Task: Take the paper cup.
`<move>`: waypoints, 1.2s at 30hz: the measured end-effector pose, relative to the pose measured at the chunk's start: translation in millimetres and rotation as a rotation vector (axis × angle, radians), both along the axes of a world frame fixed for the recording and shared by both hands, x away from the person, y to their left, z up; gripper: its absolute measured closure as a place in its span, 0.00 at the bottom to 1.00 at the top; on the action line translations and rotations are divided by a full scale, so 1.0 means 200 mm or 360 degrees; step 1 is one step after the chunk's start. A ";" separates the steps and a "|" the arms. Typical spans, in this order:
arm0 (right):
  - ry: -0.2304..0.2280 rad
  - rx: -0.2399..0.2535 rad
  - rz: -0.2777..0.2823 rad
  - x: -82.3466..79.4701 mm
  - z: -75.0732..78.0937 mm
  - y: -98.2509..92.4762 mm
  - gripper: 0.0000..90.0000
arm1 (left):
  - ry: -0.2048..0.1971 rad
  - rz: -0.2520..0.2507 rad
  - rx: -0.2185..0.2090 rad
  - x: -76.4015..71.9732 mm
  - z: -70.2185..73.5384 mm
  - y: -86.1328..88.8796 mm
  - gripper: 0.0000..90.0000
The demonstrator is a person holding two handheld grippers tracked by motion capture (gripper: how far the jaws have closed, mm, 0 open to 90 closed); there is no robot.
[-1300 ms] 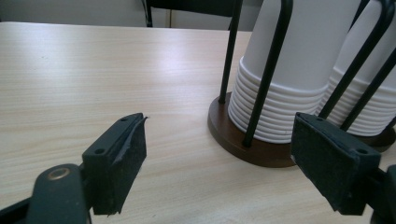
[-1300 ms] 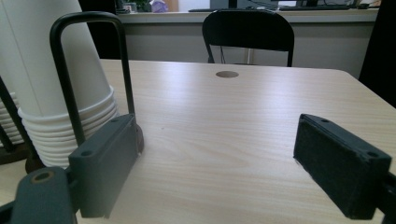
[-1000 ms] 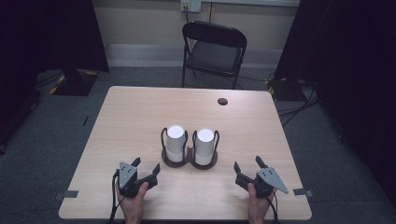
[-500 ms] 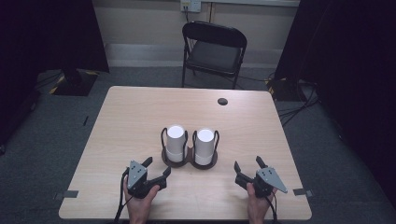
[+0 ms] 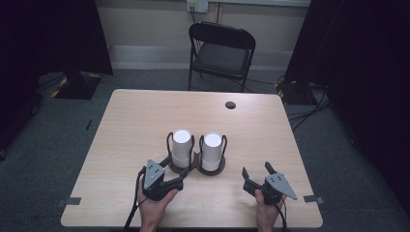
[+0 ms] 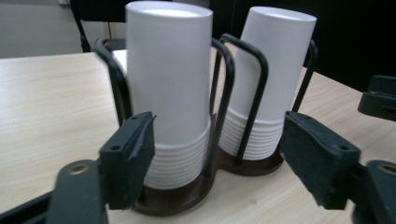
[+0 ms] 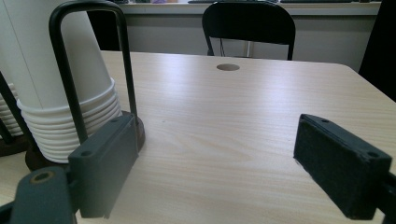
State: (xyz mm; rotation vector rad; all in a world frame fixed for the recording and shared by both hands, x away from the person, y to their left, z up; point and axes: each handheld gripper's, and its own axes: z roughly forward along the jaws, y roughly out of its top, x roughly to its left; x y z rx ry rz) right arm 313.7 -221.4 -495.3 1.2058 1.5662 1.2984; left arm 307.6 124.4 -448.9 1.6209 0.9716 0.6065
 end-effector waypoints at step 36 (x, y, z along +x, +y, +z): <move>0.0014 0.0000 0.0002 0.01 0.00 0.00 0.15 | -0.0111 -0.0295 0.0068 0.27 0.27 -0.32 0.24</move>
